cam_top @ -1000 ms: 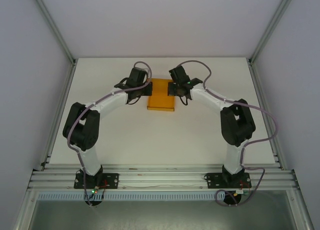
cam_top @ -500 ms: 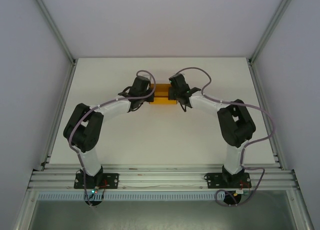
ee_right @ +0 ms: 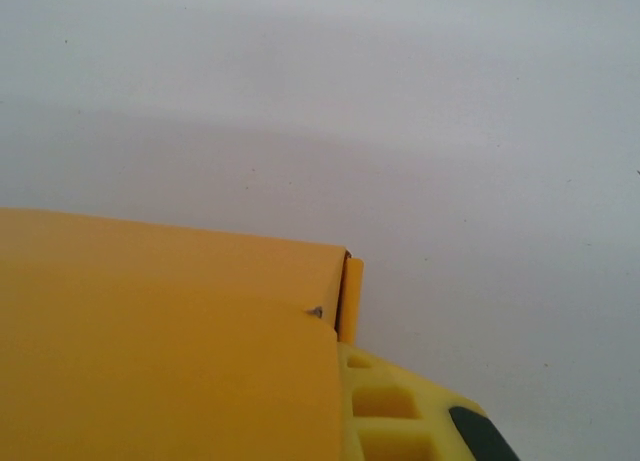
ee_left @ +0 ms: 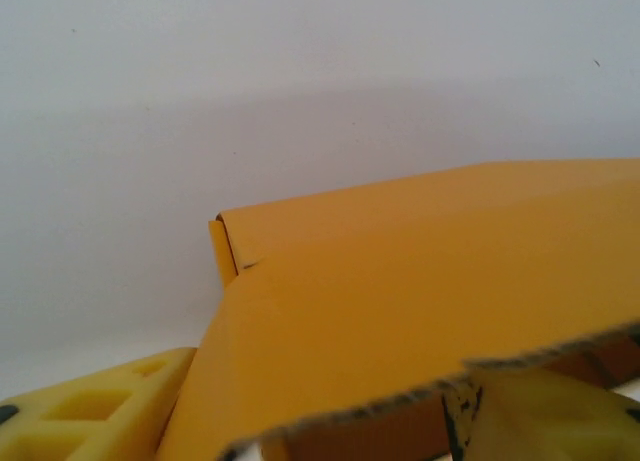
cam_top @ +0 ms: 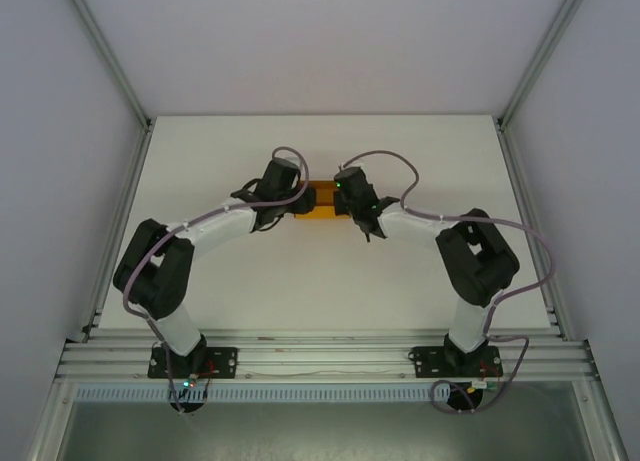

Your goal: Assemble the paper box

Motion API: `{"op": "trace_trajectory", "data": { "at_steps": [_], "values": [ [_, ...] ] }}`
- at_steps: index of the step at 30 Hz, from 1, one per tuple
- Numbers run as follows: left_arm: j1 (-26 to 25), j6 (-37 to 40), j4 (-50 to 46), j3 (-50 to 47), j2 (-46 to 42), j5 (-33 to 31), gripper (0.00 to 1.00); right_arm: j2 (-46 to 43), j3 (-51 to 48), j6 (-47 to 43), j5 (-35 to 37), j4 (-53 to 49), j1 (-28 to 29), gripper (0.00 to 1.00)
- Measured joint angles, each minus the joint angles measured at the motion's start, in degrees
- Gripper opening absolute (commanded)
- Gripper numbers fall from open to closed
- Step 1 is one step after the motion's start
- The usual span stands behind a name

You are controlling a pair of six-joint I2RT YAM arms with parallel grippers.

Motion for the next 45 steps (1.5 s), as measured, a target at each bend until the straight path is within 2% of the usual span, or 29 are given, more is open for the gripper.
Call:
{"op": "trace_trajectory", "data": {
  "at_steps": [1, 2, 10, 14, 20, 25, 31, 35, 38, 42, 45],
  "values": [
    [0.0, -0.1, -0.7, 0.1, -0.8, 0.0, 0.97, 0.0, -0.2, -0.2, 0.4, 0.4, 0.2, 0.0],
    [0.0, 0.0, -1.5, 0.1, -1.7, 0.0, 1.0, 0.0, -0.4, -0.2, 0.6, 0.6, 0.3, 0.0],
    [0.8, -4.4, -8.7, 2.3, -9.4, -3.2, 1.0, -0.8, -3.3, -2.3, 3.1, 4.4, 1.7, 0.02],
    [4.5, -8.7, -10.3, 7.0, -7.1, -4.0, 1.0, -1.0, -4.0, -3.0, 4.0, 5.2, 2.7, 0.02],
    [9.3, -11.5, -10.2, 13.5, 2.7, 0.6, 1.0, -1.0, -5.0, -3.2, 4.5, 7.0, 3.2, 0.08],
    [9.3, -13.3, -9.9, 13.4, 8.3, 5.9, 0.86, -1.2, -6.3, -3.4, 4.2, 6.6, 3.8, 0.14],
    [9.3, -15.5, -7.3, 7.3, 8.6, 10.9, 0.68, -1.9, -9.2, -2.6, 2.4, 5.1, 4.8, 0.21],
    [9.2, -16.8, -4.0, 2.8, 8.5, 13.0, 0.62, -4.3, -11.3, -2.1, 1.6, 3.9, 5.1, 0.26],
    [9.2, -17.5, -1.0, 0.8, 7.7, 13.9, 0.59, -6.4, -12.2, -1.2, 0.6, 3.1, 5.2, 0.36],
    [9.2, -17.8, 2.4, -1.0, 7.5, 15.2, 0.57, -11.2, -14.7, -0.4, -0.9, 1.6, 5.2, 0.56],
    [9.1, -17.8, 5.2, -2.8, 7.6, 16.8, 0.48, -15.3, -17.2, 0.3, -1.4, 0.0, 5.2, 0.69]
  ]
}}
